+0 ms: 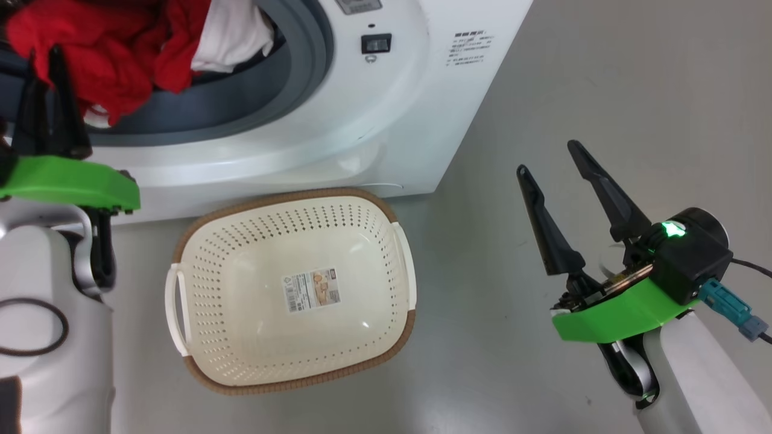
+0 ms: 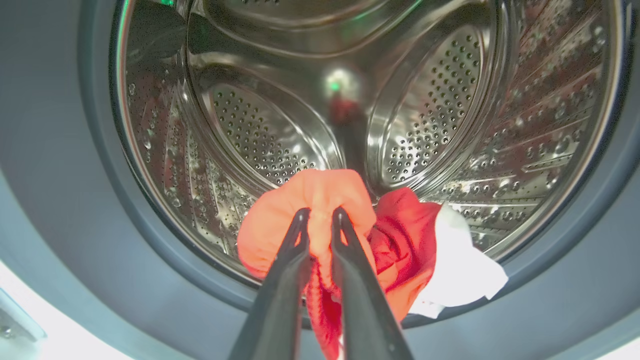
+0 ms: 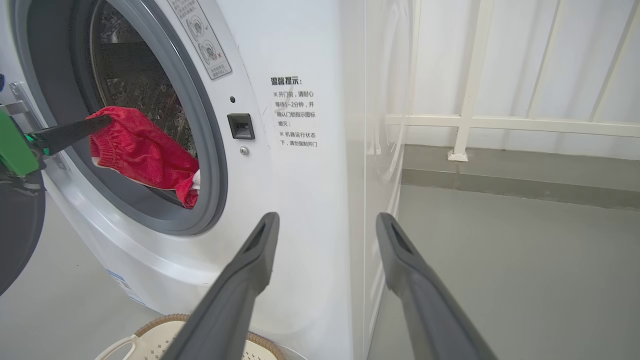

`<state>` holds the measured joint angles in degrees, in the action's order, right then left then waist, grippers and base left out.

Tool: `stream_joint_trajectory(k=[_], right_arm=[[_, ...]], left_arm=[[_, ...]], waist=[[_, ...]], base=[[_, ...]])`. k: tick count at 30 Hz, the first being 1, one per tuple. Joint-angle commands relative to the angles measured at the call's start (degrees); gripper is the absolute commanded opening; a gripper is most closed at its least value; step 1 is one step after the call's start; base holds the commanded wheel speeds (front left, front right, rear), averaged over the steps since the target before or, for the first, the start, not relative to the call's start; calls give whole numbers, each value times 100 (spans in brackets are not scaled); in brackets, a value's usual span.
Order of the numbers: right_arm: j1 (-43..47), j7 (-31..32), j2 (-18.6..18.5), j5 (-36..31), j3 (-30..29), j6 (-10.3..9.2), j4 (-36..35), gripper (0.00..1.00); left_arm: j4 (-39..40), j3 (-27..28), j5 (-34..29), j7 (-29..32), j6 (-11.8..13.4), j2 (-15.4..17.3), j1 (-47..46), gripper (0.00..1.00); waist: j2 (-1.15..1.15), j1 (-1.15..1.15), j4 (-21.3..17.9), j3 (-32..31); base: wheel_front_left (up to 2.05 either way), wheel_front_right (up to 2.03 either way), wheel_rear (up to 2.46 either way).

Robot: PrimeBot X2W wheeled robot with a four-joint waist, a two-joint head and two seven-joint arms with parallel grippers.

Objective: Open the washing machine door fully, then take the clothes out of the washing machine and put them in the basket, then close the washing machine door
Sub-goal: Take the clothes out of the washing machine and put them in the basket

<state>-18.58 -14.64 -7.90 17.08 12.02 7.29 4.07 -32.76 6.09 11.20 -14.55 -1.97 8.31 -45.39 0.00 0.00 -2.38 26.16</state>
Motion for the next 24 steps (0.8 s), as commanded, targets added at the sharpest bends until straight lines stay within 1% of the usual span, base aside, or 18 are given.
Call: stream_joint_trajectory(k=[1,13,18,24], right_arm=[[183,-36,20,8,130,20,-106,100],[450,-36,5,88,119,20,48,100],[514,-36,22,76,61,20,74,100],[623,-36,16,84,55,20,114,100]], left_arm=[[242,177,28,-44,-37,204,132,0],[1307,433,-11,-44,-297,-158,1090,0],[1747,434,26,-44,-357,-286,1412,0],[2266,311,58,-44,-408,-415,1889,0]], waist=[[0,0,19,-99],[0,0,124,-713],[0,0,140,-868],[0,0,157,-1062]], base=[[0,0,0],[0,0,0],[0,0,0],[0,0,0]])
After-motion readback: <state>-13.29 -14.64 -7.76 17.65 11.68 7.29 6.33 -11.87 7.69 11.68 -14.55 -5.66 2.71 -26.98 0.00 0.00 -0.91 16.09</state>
